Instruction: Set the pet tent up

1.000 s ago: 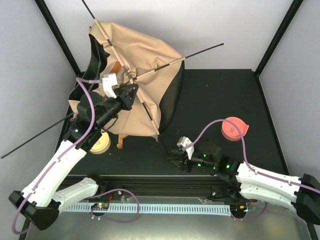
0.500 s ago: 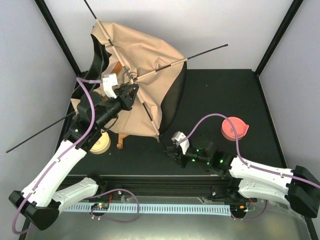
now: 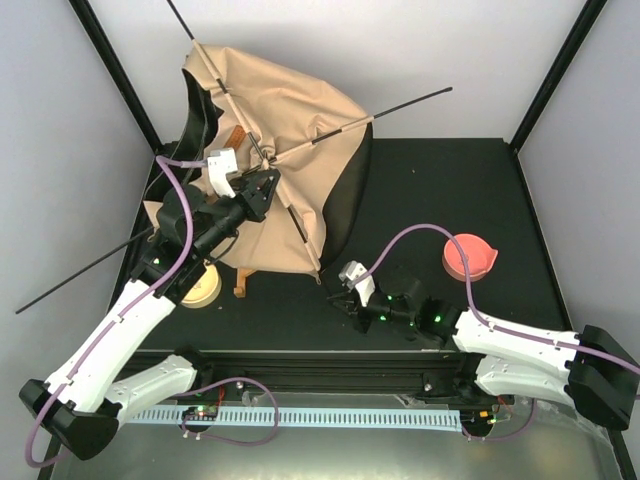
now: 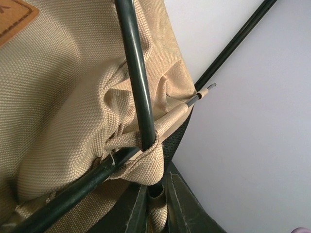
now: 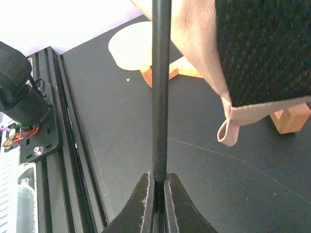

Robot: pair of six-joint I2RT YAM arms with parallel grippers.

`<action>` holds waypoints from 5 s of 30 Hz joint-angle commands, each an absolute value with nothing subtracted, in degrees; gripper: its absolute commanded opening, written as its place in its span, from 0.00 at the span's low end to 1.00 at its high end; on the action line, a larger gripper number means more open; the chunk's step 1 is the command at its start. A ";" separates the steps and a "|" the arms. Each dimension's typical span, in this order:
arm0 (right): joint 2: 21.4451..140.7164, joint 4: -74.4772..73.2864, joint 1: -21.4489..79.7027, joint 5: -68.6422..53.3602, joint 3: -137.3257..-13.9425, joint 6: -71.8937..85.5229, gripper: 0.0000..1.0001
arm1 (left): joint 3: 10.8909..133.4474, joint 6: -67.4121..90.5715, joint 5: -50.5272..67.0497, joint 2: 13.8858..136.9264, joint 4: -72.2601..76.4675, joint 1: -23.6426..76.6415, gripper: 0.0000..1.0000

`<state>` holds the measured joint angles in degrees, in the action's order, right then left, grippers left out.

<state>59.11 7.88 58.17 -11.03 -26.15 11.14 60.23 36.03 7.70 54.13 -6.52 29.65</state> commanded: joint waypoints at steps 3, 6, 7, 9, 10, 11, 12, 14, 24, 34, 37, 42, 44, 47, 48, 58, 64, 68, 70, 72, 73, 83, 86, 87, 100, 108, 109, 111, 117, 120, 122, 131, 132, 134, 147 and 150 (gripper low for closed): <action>59.59 9.10 58.44 -9.84 -29.35 9.58 0.01 | 59.53 37.08 9.75 54.22 -1.63 29.97 0.16; 59.45 9.05 58.43 -9.80 -29.51 9.52 0.01 | 59.29 37.23 9.69 54.32 -1.57 29.91 0.16; 59.41 9.03 58.44 -9.84 -29.57 9.57 0.01 | 59.20 37.24 9.67 54.27 -1.51 29.96 0.16; 59.17 9.09 58.45 -9.80 -29.62 9.67 0.01 | 59.12 37.18 9.66 54.37 -1.54 29.90 0.10; 59.15 9.21 58.38 -9.78 -29.62 9.81 0.01 | 59.16 37.18 9.67 54.40 -1.53 29.95 0.06; 59.15 9.18 58.40 -9.76 -29.62 9.84 0.01 | 59.09 37.24 9.62 54.45 -1.58 29.96 0.05; 59.23 9.22 58.44 -9.76 -29.62 9.83 0.01 | 59.11 37.33 9.66 54.46 -1.48 29.97 0.02; 59.39 9.21 58.40 -9.71 -29.58 9.84 0.01 | 59.12 37.44 9.66 54.58 -1.42 29.92 0.02; 54.53 13.45 58.39 -8.07 -22.70 11.29 0.35 | 59.96 35.97 7.11 53.81 -2.34 29.90 0.02; 41.41 20.10 58.45 -2.43 -9.41 12.03 0.49 | 64.14 36.72 8.49 53.71 -5.41 29.84 0.02; 38.16 27.95 58.45 -2.10 -3.32 9.05 0.52 | 65.91 38.20 9.96 53.55 -6.36 29.74 0.02; 37.45 34.40 58.40 -2.84 0.33 0.55 0.57 | 68.37 41.68 13.35 53.36 -6.67 29.76 0.01; 38.79 34.41 58.45 -3.32 -0.72 -2.30 0.58 | 68.75 43.40 14.76 53.29 -6.00 29.76 0.02; 41.85 34.69 58.45 -5.51 -3.34 -6.42 0.58 | 69.16 46.09 16.74 53.41 -5.02 29.73 0.01; 42.98 35.72 58.45 -6.17 -3.87 -7.45 0.58 | 69.12 46.75 17.13 53.56 -4.73 29.79 0.02; 53.04 43.22 58.40 -9.12 -8.42 -13.36 0.52 | 69.79 50.80 21.07 55.22 -3.02 29.73 0.02; 55.77 43.33 58.43 -10.50 -9.90 -14.39 0.34 | 69.79 51.39 21.23 55.28 -2.88 29.78 0.02; 55.78 42.43 58.40 -13.09 -9.57 -14.54 0.33 | 69.79 51.68 20.67 55.09 -2.78 29.75 0.02; 55.67 42.30 58.45 -13.35 -9.25 -14.46 0.31 | 70.01 51.76 20.74 55.24 -2.47 29.79 0.02; 55.64 41.90 58.44 -13.57 -9.21 -14.40 0.25 | 70.36 51.81 20.74 55.51 -2.19 29.78 0.02; 55.54 41.51 58.43 -13.66 -9.34 -14.34 0.24 | 70.46 51.86 20.68 55.56 -2.05 29.77 0.02; 52.89 37.10 58.45 -14.01 -9.42 -14.70 0.01 | 71.54 50.06 19.40 56.54 -2.20 29.73 0.02; 50.17 34.12 58.45 -14.66 -9.25 -14.50 0.01 | 71.86 47.42 18.15 56.67 -2.85 29.70 0.01; 49.08 33.03 58.43 -15.02 -9.11 -14.38 0.01 | 71.88 46.32 17.81 56.69 -2.90 29.65 0.02; 42.36 22.69 58.44 -19.74 -11.07 -11.02 0.01 | 70.82 36.46 19.57 59.19 1.01 29.57 0.02; 42.30 20.07 58.45 -20.39 -12.23 -10.11 0.01 | 71.06 30.71 20.10 58.80 2.74 29.59 0.01; 42.32 19.98 58.40 -20.39 -12.44 -10.11 0.01 | 70.91 30.68 20.34 58.88 2.91 29.57 0.02; 42.32 20.00 58.42 -20.60 -12.63 -10.07 0.01 | 70.48 30.93 20.52 59.00 3.03 29.58 0.02; 42.71 20.48 58.45 -20.92 -13.16 -9.59 0.01 | 68.96 30.50 19.97 58.85 4.88 29.61 0.02; 43.29 20.48 58.45 -20.95 -13.48 -9.29 0.01 | 68.04 29.62 20.34 58.51 6.18 29.68 0.02; 43.87 20.34 58.39 -20.59 -13.96 -8.57 0.01 | 67.25 29.33 20.38 58.38 6.85 29.70 0.01; 46.82 21.80 58.42 -20.21 -14.85 -6.11 0.02 | 62.41 27.72 20.19 57.76 12.03 29.74 0.02; 47.25 21.98 58.43 -19.99 -14.77 -5.74 0.02 | 61.61 27.11 20.09 57.63 13.03 29.87 0.02; 48.79 22.90 58.45 -19.17 -14.49 -4.78 0.02 | 59.89 25.76 19.74 57.57 14.65 29.87 0.02; 61.55 31.09 58.45 -19.35 -14.15 2.67 0.02 | 52.03 17.79 16.51 57.72 18.37 29.95 0.02; 62.87 32.33 58.43 -17.78 -13.99 3.85 0.04 | 50.98 16.68 16.45 57.69 18.90 30.00 0.02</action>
<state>62.00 26.00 58.15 -18.61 -13.17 0.95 51.29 22.81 17.80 58.72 12.56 29.71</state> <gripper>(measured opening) 0.032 0.074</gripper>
